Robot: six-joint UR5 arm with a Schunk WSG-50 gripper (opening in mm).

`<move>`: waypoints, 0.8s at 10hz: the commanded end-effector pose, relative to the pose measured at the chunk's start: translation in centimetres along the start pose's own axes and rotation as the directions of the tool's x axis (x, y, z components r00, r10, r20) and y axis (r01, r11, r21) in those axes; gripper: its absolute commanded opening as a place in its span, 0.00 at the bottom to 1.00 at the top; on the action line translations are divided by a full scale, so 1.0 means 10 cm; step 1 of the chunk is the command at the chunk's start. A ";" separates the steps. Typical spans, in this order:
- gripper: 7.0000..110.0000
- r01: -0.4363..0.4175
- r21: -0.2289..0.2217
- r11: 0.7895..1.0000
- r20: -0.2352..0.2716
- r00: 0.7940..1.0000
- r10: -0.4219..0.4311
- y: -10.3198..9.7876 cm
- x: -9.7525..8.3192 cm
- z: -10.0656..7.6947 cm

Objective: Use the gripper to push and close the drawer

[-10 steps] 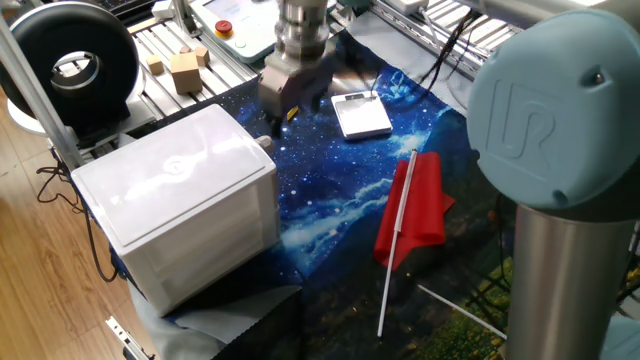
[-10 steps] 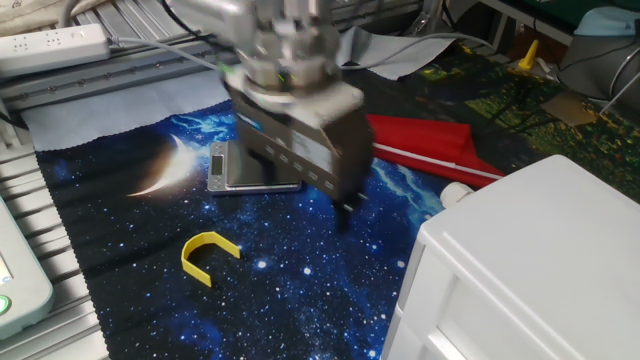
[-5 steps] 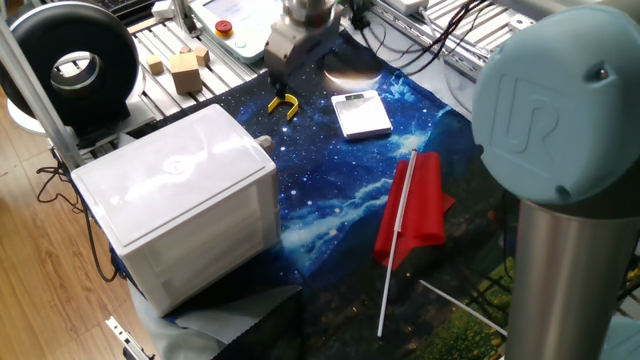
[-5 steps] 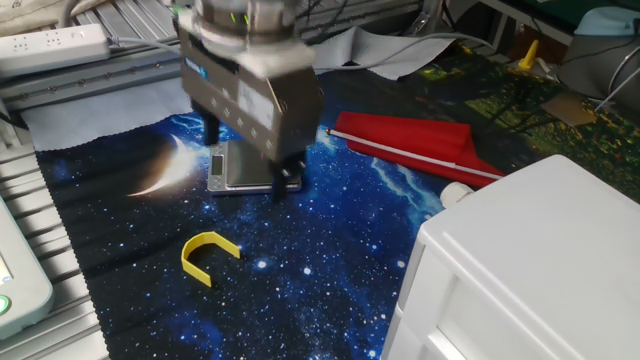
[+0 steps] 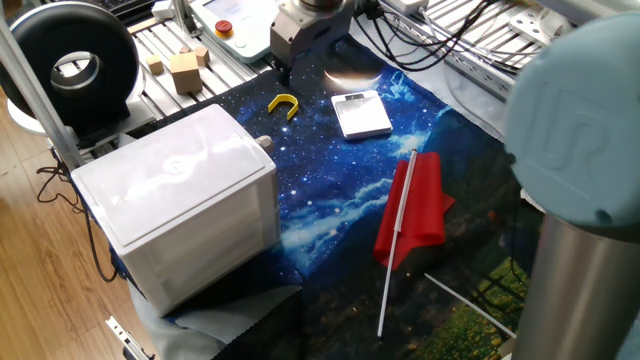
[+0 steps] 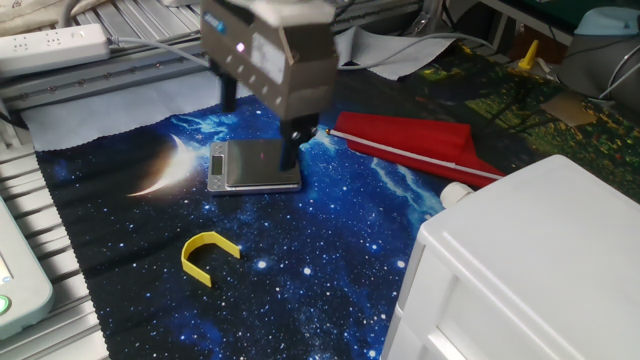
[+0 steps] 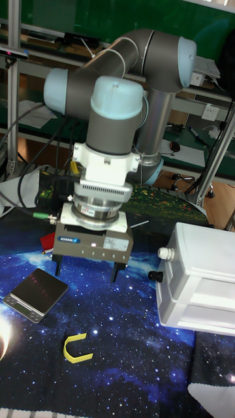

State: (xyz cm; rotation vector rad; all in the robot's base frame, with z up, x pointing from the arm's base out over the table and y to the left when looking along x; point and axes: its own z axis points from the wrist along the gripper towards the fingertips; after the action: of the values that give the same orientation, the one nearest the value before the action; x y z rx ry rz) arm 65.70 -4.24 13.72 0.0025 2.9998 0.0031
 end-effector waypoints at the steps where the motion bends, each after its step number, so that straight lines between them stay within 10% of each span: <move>1: 0.99 -0.062 -0.010 0.998 0.003 0.998 0.062 0.03 0.17 -0.14; 8: 0.99 -0.064 0.002 0.998 0.007 0.998 0.064 -0.02 0.22 -0.12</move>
State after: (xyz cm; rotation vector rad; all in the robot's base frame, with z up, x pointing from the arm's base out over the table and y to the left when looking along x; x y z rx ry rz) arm 63.34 -4.36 14.53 0.0865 2.9954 -0.0039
